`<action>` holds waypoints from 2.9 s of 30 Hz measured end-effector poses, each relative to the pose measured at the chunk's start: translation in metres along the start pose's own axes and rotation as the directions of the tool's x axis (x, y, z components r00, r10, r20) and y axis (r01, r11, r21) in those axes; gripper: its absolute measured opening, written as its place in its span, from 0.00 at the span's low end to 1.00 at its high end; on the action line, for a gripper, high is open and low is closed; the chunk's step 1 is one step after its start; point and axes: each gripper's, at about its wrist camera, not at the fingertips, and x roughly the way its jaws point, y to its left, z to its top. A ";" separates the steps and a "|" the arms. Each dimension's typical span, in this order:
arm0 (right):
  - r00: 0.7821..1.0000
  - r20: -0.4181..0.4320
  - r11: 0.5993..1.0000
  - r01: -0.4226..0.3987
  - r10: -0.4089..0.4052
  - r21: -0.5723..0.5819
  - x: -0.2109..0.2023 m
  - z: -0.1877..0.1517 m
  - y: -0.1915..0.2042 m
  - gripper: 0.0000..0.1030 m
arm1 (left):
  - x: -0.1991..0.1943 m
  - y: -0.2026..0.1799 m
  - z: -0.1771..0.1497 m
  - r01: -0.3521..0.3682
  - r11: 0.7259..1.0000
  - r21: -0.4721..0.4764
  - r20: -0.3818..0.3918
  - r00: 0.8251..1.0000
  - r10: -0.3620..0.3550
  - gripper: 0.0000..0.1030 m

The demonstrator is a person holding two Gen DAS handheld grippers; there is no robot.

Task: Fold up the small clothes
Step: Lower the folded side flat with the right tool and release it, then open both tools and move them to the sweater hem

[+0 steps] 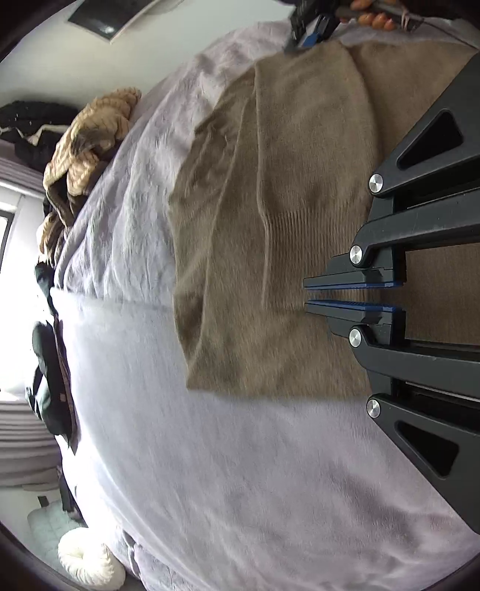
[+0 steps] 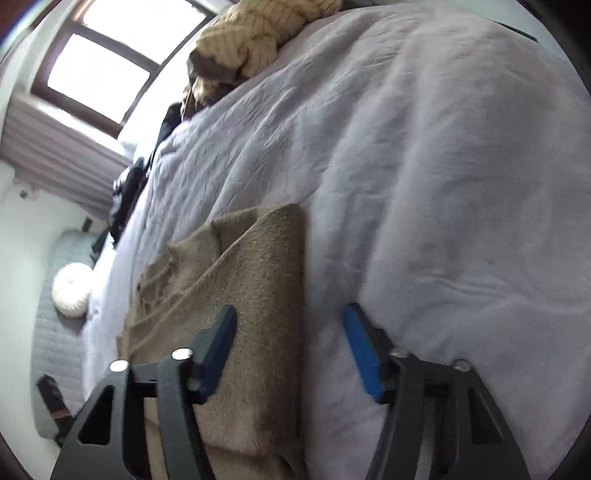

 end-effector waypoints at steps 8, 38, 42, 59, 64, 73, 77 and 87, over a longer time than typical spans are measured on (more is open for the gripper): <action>0.975 0.054 0.956 0.222 -0.216 -0.193 0.010 0.002 0.011 0.09 | 0.035 -0.012 -0.012 -0.038 0.997 0.072 -0.021 0.999 0.039 0.05; 0.977 0.064 0.956 0.211 -0.202 -0.205 -0.055 -0.086 0.018 0.16 | 0.007 -0.005 -0.036 -0.062 0.996 0.069 -0.007 0.998 0.062 0.05; 0.978 0.064 0.963 0.208 -0.200 -0.170 -0.062 -0.090 0.009 0.16 | 0.004 -0.009 -0.040 -0.076 0.994 0.083 -0.004 0.997 0.076 0.05; 0.984 0.056 0.964 0.176 -0.168 -0.200 -0.064 -0.098 0.037 0.16 | -0.003 -0.010 -0.048 -0.067 0.995 0.077 -0.015 0.998 0.068 0.05; 0.986 0.042 0.965 0.168 -0.163 -0.201 -0.063 -0.100 0.041 0.16 | -0.006 -0.010 -0.049 -0.062 0.995 0.075 -0.016 0.998 0.063 0.05; 0.988 0.030 0.965 0.153 -0.150 -0.211 -0.063 -0.106 0.052 0.49 | -0.019 -0.006 -0.052 -0.097 0.994 0.050 0.009 0.995 0.097 0.98; 0.992 0.014 0.969 0.128 -0.128 -0.213 -0.066 -0.109 0.056 0.57 | -0.033 -0.004 -0.061 -0.158 0.986 0.051 0.071 0.986 0.154 0.99; 0.997 -0.003 0.980 0.072 -0.074 -0.183 -0.085 -0.132 0.058 0.78 | -0.052 0.012 -0.086 -0.042 0.999 0.033 -0.002 0.999 0.042 0.99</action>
